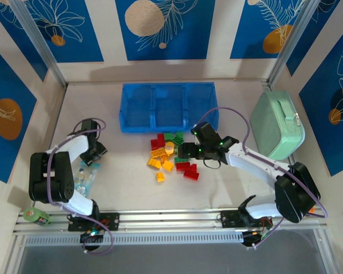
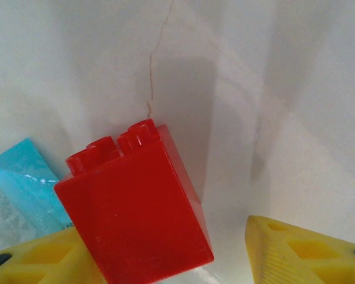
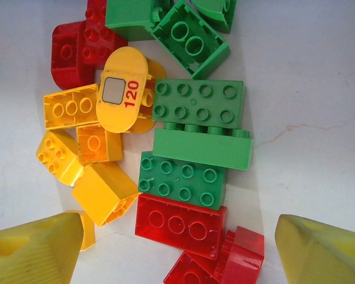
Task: Sort the legos into containers by color
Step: Pick up the lego from the middle-left of the table.
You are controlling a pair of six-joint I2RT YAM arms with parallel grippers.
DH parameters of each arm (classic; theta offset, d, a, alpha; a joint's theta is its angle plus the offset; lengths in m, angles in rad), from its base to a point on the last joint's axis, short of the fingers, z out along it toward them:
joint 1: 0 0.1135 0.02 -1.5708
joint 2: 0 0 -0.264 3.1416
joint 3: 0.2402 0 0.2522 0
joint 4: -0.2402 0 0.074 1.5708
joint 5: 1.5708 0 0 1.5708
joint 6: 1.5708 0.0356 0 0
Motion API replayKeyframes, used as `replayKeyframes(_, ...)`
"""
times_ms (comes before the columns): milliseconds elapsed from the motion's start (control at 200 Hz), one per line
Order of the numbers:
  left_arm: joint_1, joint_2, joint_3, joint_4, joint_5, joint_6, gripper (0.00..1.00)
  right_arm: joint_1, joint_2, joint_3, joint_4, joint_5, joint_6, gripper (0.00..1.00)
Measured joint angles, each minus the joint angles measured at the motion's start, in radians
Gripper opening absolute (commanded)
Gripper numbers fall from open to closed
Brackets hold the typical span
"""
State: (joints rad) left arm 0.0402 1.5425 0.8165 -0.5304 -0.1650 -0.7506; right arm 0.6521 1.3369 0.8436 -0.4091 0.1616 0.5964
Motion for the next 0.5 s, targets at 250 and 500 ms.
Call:
replayKeyframes(250,0.0,0.017,0.056,-0.005,-0.023,0.019,0.54,0.0,-0.005,0.0,-0.003,0.0,0.003,0.84)
replayKeyframes(500,0.0,0.058,0.083,0.0,-0.026,0.034,0.37,0.0,-0.032,0.0,-0.013,0.011,0.007,0.81)
